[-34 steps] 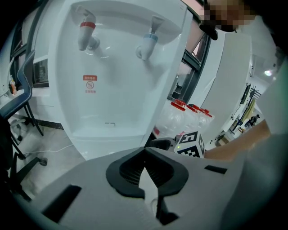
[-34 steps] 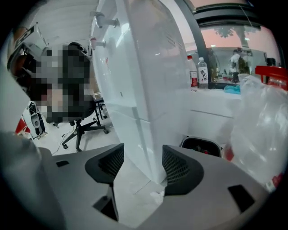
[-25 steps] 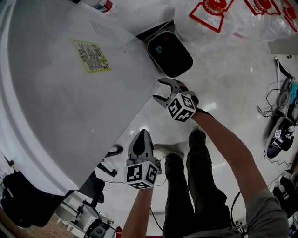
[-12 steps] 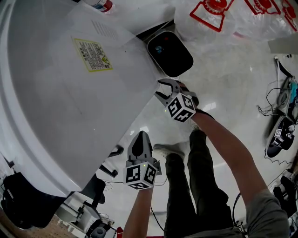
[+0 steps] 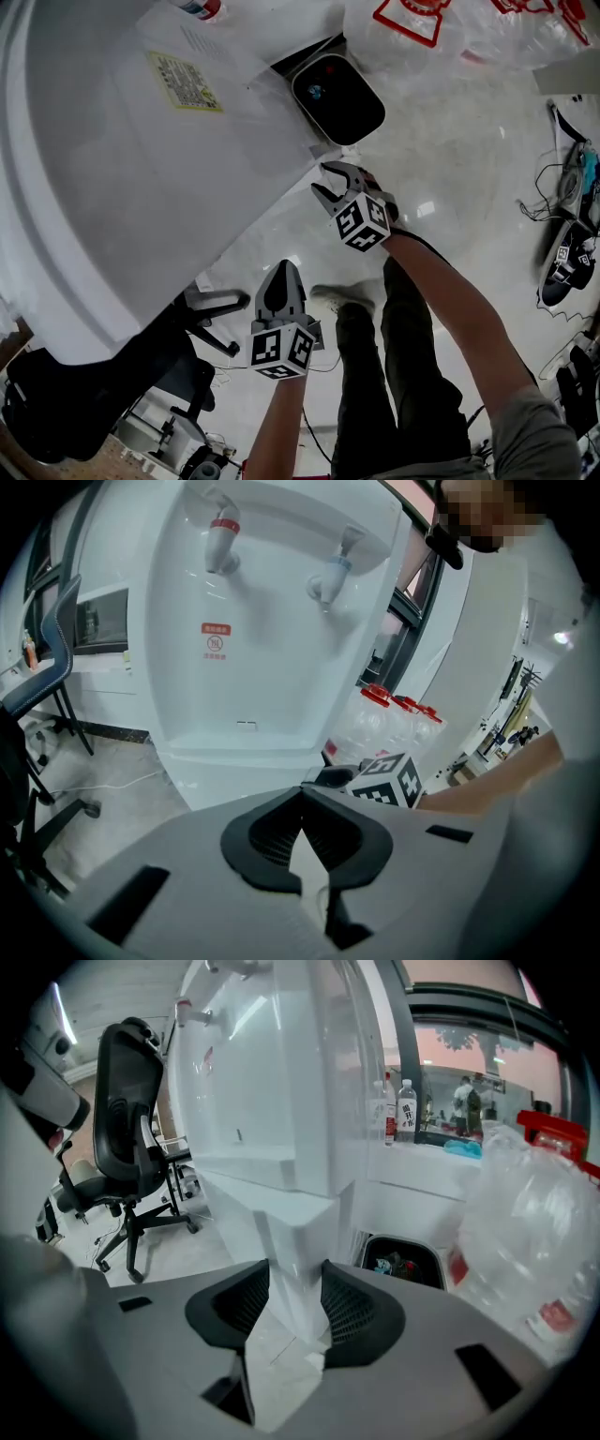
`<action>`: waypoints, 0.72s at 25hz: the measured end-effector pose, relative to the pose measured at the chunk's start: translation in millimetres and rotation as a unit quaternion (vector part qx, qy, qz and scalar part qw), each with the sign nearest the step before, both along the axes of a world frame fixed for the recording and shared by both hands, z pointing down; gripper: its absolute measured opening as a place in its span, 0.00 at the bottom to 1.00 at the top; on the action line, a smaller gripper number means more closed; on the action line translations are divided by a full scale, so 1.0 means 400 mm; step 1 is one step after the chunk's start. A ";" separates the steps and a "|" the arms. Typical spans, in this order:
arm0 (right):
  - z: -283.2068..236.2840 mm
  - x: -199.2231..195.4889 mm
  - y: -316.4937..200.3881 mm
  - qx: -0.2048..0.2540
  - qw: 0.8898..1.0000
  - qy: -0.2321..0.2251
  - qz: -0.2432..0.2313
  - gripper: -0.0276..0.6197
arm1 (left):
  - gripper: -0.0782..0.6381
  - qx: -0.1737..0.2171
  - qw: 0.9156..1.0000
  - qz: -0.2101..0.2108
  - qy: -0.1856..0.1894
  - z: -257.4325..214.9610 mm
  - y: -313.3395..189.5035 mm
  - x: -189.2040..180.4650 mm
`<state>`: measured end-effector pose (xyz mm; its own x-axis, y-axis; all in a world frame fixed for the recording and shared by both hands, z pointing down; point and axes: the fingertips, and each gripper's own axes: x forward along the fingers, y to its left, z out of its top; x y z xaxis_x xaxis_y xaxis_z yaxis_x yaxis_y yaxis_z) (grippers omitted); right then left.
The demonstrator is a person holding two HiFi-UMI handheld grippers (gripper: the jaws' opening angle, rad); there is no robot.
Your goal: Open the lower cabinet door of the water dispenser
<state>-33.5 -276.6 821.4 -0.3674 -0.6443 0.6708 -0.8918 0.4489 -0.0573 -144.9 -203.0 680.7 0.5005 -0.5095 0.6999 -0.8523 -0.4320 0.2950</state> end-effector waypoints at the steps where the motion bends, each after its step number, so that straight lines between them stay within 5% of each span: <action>1: 0.000 -0.004 0.021 -0.002 1.000 -0.002 0.009 0.31 | 0.12 0.000 1.000 0.001 0.000 0.001 0.004 -0.005; 12: 0.001 -0.070 0.184 -0.021 0.996 -0.012 0.091 0.26 | 0.12 -0.005 1.000 0.029 0.009 0.001 0.068 -0.035; 15: 0.003 -0.079 0.199 -0.026 0.995 -0.013 0.099 0.26 | 0.12 0.009 0.997 0.079 -0.008 0.004 0.074 -0.041; 18: 0.004 -0.084 0.200 -0.037 0.994 -0.018 0.099 0.26 | 0.12 0.026 0.984 0.171 -0.034 0.016 0.075 -0.025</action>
